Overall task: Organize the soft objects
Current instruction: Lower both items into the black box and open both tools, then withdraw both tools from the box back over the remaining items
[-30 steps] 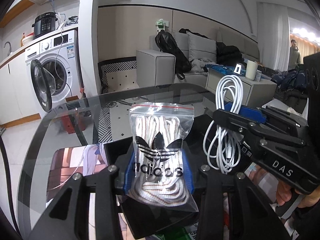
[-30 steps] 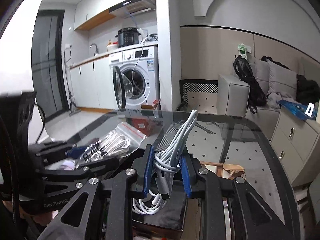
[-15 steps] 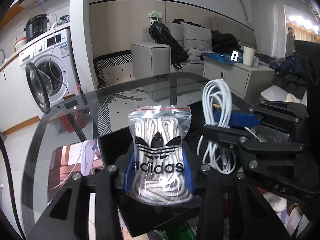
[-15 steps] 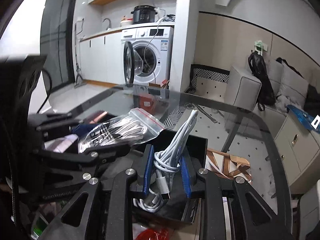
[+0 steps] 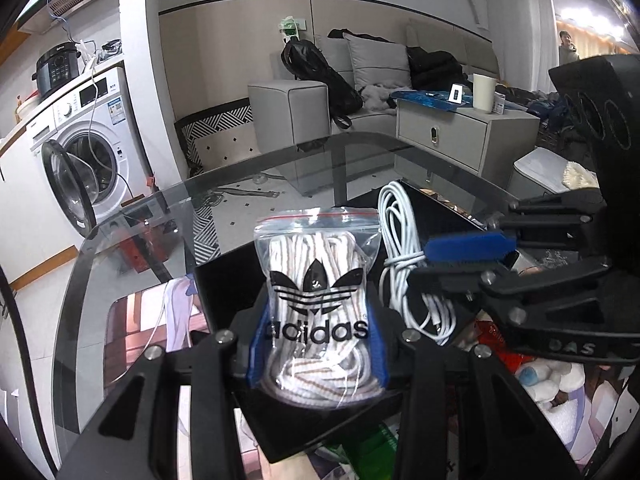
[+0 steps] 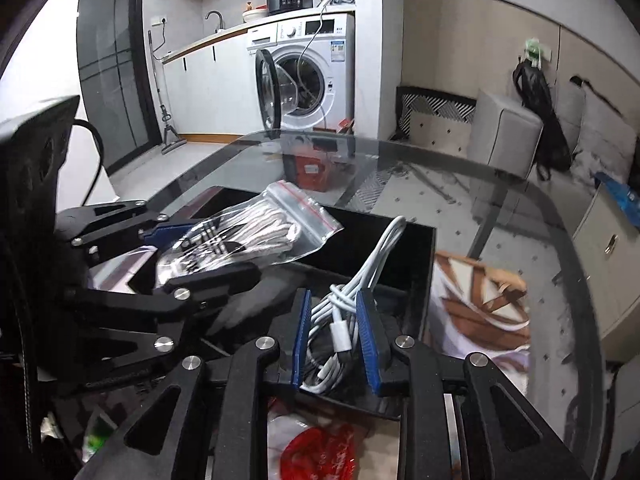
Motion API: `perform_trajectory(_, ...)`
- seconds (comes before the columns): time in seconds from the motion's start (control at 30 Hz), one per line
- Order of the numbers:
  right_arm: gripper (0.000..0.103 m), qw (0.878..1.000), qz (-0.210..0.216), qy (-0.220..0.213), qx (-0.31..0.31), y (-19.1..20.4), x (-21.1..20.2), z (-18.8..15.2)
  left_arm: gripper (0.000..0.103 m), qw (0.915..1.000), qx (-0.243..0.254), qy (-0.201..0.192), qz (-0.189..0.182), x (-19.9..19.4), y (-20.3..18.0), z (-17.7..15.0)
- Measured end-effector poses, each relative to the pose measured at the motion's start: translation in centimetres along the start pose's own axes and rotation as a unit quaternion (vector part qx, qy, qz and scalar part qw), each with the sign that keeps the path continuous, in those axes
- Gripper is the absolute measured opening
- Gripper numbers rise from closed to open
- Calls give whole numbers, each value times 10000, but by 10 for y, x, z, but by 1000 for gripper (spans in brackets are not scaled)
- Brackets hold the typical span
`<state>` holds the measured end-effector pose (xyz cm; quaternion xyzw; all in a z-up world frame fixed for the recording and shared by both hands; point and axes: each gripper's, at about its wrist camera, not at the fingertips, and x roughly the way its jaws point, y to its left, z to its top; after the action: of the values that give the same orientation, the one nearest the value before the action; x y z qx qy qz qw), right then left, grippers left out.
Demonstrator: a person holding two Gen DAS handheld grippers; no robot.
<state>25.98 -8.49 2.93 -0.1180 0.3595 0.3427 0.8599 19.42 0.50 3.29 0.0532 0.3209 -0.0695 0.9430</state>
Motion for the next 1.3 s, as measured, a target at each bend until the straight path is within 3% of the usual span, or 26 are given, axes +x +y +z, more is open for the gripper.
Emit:
perform_trajectory(0.27, 27, 9998, -135, -134, -78, 6, -9, -5, 41, 9999, -46, 68, -64, -3, 1, 1)
perform_trajectory(0.33, 33, 9991, -237, -295, -167, 8, -18, -5, 49, 9999, -99, 53, -112, -7, 2, 0)
perform_trajectory(0.4, 58, 9984, -242, -494, -160, 8, -31, -7, 63, 9996, -192, -40, -190, -15, 3, 0)
perform_trajectory(0.5, 80, 9957, -526, -720, -230, 8, -51, -12, 67, 9993, -230, -179, -220, -30, 3, 0)
perform_trajectory(0.53, 84, 9951, -573, -766, -230, 8, -57, -14, 83, 9993, -231, -204, -201, -35, 3, 0)
perform_trajectory(0.6, 95, 9937, -626, -922, -142, 5, -69, -20, 103, 9987, -323, -384, -87, -49, 3, -3)
perform_trajectory(0.67, 102, 9928, -659, -998, -48, 4, -81, -26, 103, 9979, -386, -523, -72, -60, 4, -4)
perform_trajectory(1.3, 103, 9948, -660, -775, -49, 15, -118, -75, 103, 9969, -629, -443, 176, -112, 4, -59)
